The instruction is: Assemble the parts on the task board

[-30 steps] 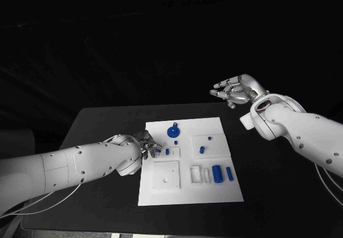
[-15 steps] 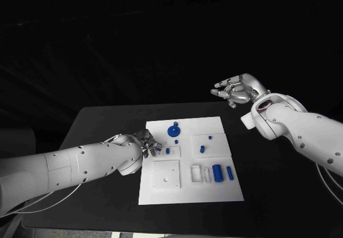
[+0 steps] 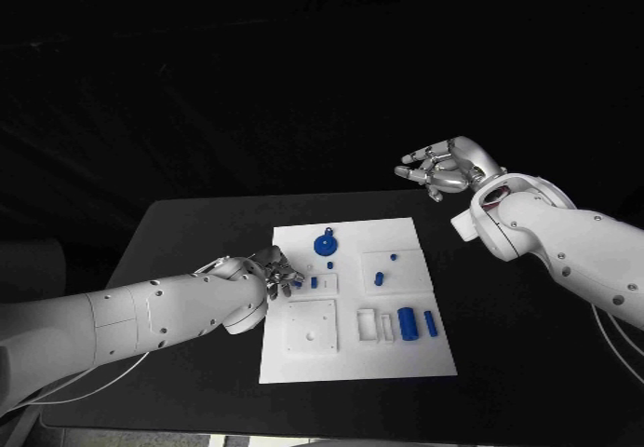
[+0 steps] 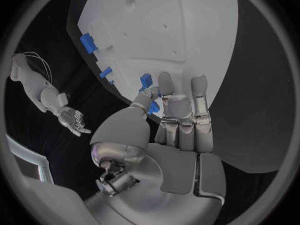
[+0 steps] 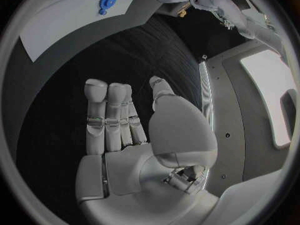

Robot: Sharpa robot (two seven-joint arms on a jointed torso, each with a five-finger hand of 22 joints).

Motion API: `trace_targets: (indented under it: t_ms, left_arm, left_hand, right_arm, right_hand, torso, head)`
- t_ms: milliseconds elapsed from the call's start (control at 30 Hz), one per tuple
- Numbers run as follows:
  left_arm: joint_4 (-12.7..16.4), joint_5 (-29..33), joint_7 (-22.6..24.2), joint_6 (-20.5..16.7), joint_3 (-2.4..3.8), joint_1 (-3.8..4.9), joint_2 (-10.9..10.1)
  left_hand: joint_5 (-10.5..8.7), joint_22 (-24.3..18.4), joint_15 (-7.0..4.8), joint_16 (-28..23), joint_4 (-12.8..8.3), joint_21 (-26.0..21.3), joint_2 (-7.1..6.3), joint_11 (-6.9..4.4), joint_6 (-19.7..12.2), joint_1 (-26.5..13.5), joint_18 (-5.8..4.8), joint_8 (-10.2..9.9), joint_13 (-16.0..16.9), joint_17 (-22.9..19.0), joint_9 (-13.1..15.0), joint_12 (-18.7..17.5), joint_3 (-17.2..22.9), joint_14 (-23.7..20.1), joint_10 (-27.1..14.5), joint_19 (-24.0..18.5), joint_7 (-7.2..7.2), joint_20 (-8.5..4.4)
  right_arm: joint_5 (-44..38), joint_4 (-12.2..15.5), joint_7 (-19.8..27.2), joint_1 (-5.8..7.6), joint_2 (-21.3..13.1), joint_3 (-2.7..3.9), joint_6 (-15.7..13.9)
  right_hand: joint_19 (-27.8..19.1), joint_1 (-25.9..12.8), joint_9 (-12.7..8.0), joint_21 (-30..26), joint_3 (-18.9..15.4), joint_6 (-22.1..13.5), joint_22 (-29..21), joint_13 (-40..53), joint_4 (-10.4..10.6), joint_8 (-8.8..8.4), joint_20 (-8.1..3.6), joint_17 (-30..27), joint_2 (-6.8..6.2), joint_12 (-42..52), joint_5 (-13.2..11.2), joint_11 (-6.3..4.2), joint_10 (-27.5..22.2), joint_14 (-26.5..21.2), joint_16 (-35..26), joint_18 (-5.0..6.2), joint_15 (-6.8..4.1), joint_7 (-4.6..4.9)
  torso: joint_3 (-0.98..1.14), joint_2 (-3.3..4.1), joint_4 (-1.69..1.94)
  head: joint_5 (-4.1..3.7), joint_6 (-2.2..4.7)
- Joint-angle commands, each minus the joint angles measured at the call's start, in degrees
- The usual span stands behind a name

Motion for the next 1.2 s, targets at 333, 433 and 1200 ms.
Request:
trace_targets:
  t_ms: [333, 433, 1200]
  left_arm:
    - [0.2, -2.2, 0.1, -0.6, -0.06, -0.55, 0.1]
    - [0.3, -2.2, -0.1, -0.3, -0.06, -0.57, 0.0]
    - [0.6, -2.2, -1.6, 1.3, -0.05, -0.71, -0.6]
  left_hand:
    - [0.22, 1.0, -0.35, -0.2, -0.1, 0.4, 0.13, -0.24, 6.6, 0.7, -0.30, 0.0, -0.1, 0.1, -0.1, 0.3, 0.5, 0.0, 2.8, 0.4, -6.36, -0.17]
    - [0.22, 1.0, -0.35, -0.2, -0.1, 0.4, 0.13, -0.24, 6.6, 0.7, -0.30, 0.0, -0.1, 0.1, -0.1, 0.3, 0.5, 0.0, 2.8, 0.4, -6.36, -0.17]
    - [0.74, 1.0, -0.38, -0.3, -0.2, 0.4, -0.06, -0.25, 6.7, 0.5, -0.30, 0.3, -0.2, 0.2, 0.1, 0.3, 0.9, 0.0, 2.8, 0.3, -6.42, -0.20]
  right_arm:
    - [-0.1, 0.0, 0.6, -0.05, 0.0, 0.03, 0.9]
    - [-0.1, 0.0, 0.6, -0.06, -0.1, 0.03, 0.9]
    - [-0.1, -0.1, 0.6, -0.20, -0.1, 0.03, 0.9]
  right_hand:
    - [0.4, -0.2, -0.1, 0.3, 0.1, 0.4, 3.9, 0.1, 0.0, -0.06, -0.10, 0.0, 0.59, 0.4, 0.3, -0.12, 0.2, 0.2, 0.2, 0.07, -0.33, -0.14]
    - [0.4, -0.2, -0.1, 0.3, 0.1, 0.4, 3.9, 0.1, 0.0, -0.06, -0.10, 0.0, 0.59, 0.4, 0.3, -0.12, 0.2, 0.2, 0.2, 0.07, -0.33, -0.14]
    - [0.4, -0.2, -0.1, 0.3, 0.1, 0.4, 3.9, 0.1, 0.0, -0.06, -0.10, 0.0, 0.59, 0.4, 0.3, -0.12, 0.2, 0.2, 0.2, 0.07, -0.33, -0.14]
  torso:
    - [0.02, -0.01, -0.01]
    - [0.01, -0.03, 0.00]
    - [-0.01, 0.01, 0.01]
  head:
    - [0.02, -0.08]
    - [0.02, -0.14]
    - [0.11, -0.24]
